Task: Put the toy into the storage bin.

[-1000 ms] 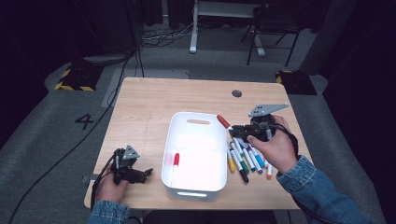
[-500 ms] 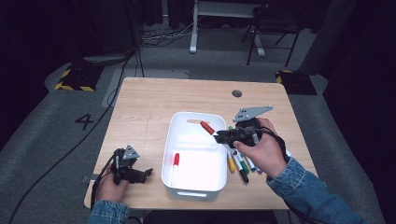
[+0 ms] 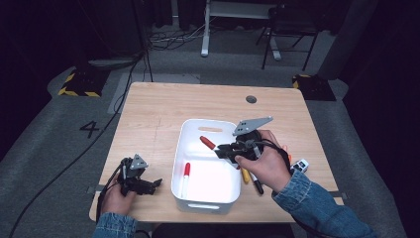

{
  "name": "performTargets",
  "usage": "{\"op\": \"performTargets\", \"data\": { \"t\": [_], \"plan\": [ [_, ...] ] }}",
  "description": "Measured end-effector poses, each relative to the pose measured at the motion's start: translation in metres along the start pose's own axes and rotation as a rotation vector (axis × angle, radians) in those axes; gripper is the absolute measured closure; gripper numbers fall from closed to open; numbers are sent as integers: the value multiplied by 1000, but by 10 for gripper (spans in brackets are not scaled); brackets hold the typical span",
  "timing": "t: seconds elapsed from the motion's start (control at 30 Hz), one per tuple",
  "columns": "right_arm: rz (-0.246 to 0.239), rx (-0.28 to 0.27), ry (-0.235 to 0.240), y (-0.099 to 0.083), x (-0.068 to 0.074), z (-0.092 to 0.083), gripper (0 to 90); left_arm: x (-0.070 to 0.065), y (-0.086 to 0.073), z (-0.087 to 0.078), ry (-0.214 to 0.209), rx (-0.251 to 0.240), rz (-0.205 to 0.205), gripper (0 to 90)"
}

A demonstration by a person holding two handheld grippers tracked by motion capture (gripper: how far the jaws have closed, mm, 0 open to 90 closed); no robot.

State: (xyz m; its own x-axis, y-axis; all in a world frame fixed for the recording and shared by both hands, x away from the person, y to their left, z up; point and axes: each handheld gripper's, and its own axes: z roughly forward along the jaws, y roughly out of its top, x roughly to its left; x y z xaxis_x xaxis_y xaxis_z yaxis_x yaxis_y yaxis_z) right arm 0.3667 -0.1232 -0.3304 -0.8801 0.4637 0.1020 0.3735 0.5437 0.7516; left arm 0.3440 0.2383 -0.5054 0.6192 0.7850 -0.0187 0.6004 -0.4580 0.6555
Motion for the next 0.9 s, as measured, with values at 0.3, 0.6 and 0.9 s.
{"op": "performTargets", "data": {
  "t": [0.3,0.6,0.9],
  "plan": [
    [-17,40,15,-10,4,10,772,0,0,0,-1,0,-1,0],
    [-44,84,28,-17,13,18,772,0,0,0,0,0,0,0],
    [-99,153,52,-25,27,29,772,0,0,0,-1,2,1,0]
  ]
}}
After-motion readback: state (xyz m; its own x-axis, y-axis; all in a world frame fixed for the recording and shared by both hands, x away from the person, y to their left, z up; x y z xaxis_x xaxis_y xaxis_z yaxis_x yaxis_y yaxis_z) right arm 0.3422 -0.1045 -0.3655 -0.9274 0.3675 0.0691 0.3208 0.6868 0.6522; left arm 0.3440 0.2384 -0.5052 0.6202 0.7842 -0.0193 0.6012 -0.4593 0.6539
